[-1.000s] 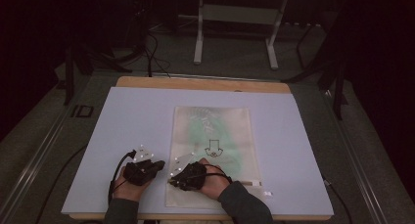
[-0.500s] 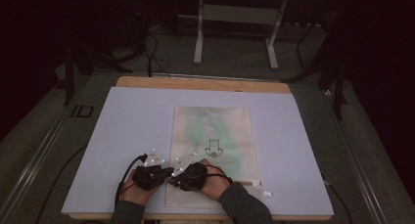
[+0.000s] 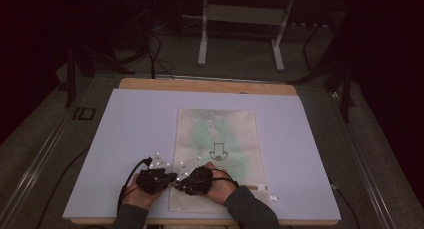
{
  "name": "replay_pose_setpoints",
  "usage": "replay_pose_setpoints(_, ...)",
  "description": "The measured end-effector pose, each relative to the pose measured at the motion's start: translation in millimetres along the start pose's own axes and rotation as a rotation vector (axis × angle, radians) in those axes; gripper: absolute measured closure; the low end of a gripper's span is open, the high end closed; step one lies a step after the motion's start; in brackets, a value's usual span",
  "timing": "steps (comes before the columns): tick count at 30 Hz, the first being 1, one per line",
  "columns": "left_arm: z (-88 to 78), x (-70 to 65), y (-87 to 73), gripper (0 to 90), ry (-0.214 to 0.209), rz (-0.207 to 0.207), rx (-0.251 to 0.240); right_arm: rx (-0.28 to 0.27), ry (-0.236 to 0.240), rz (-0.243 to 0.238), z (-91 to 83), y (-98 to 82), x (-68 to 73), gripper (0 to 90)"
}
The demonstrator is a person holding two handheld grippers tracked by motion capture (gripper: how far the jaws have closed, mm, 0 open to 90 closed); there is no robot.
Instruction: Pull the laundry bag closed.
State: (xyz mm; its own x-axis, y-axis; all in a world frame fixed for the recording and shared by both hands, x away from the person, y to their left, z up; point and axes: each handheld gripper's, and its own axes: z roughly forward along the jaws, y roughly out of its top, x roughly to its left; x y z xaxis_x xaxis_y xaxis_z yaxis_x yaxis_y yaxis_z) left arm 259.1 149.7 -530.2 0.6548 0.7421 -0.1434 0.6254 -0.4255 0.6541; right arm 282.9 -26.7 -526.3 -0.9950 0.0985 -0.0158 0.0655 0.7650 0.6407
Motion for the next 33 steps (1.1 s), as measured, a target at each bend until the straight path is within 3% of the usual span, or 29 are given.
replay_pose_setpoints(33,-0.3,-0.3,-0.8,89.7,0.001,0.011,-0.003,0.088,-0.047,-0.05,-22.7,-14.8,3.9,82.6)
